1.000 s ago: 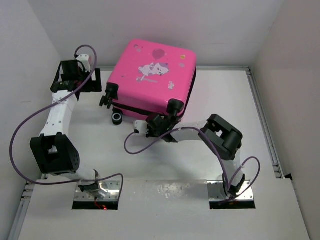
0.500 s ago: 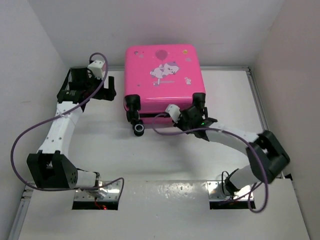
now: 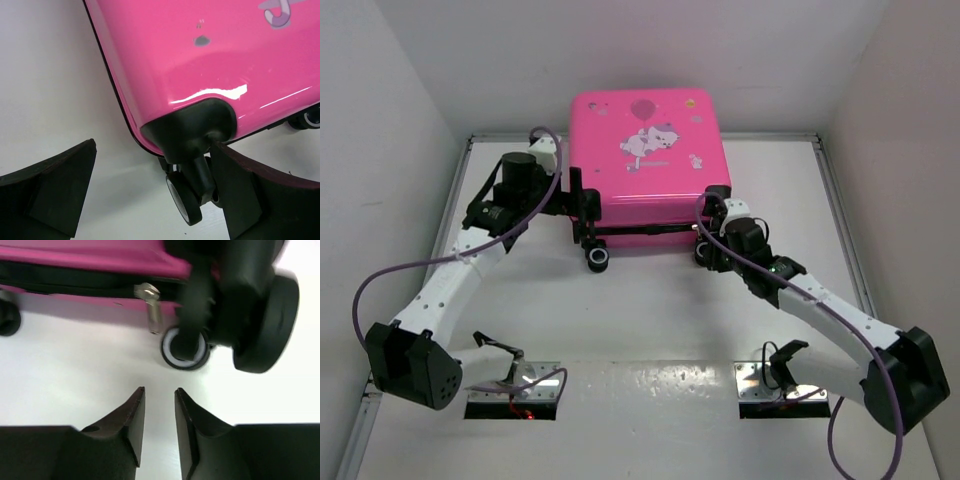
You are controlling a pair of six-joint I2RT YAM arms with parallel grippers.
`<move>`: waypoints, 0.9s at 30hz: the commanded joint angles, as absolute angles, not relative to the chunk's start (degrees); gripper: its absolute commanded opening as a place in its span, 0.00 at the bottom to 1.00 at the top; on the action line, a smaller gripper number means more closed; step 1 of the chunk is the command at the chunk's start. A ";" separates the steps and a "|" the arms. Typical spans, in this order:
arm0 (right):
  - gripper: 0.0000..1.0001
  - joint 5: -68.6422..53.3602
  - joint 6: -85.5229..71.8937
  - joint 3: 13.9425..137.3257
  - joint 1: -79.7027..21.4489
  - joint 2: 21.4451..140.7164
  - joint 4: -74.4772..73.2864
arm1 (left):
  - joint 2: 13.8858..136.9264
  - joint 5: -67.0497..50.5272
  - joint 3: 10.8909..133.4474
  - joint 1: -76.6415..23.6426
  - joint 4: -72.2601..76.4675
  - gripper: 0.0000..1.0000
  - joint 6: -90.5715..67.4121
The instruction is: Pack the luggage
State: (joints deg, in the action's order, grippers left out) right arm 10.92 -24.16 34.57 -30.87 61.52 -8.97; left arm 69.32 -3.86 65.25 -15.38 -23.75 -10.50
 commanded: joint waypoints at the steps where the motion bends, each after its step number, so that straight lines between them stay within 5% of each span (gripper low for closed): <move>1: 0.32 10.73 -33.13 32.52 -29.44 63.10 -2.05 | 66.10 -1.77 63.64 -15.82 -19.07 1.00 -14.68; 4: 0.40 12.38 -34.37 30.32 -29.53 65.12 2.78 | 65.57 1.92 63.11 -18.01 -19.07 1.00 -14.68; 27: 0.48 3.35 -43.42 34.89 -22.76 77.25 16.16 | 65.57 7.29 62.05 -22.32 -19.07 1.00 -14.68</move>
State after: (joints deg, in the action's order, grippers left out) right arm 4.75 -42.33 31.11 -23.99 75.50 9.10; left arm 66.46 6.42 62.41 -21.78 -20.80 -14.04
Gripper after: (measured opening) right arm 0.478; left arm 0.997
